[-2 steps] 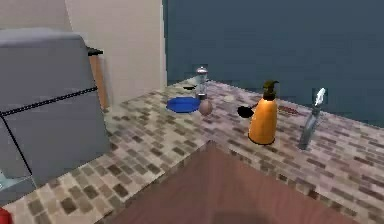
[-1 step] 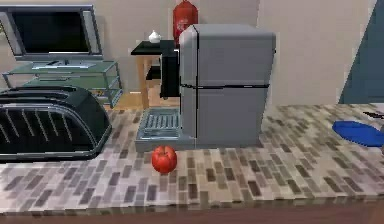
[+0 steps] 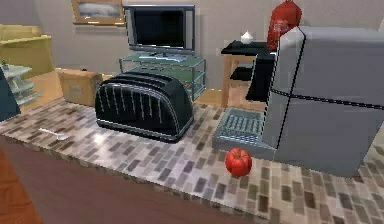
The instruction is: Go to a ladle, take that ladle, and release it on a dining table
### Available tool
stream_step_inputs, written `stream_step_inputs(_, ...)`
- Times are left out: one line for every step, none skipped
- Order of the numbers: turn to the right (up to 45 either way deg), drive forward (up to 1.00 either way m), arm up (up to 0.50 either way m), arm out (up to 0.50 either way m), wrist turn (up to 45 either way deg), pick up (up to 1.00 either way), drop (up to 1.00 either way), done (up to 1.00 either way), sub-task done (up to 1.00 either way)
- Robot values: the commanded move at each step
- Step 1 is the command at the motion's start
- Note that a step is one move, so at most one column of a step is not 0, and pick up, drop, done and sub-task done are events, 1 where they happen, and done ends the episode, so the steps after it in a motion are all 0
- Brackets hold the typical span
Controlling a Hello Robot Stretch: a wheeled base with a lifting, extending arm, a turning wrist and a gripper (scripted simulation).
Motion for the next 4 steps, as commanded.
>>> stream_step_inputs(-3.0,0.0,0.0,0.0,0.0,0.0,0.0,0.0,0.0)
stream_step_inputs(45.0,0.0,0.0,0.0,0.0,0.0,0.0,0.0,0.0)
stream_step_inputs(39.0,0.0,0.0,0.0,0.0,0.0,0.0,0.0,0.0)
stream_step_inputs(0.0,0.35,0.0,0.0,0.0,0.0,0.0,0.0,0.0)
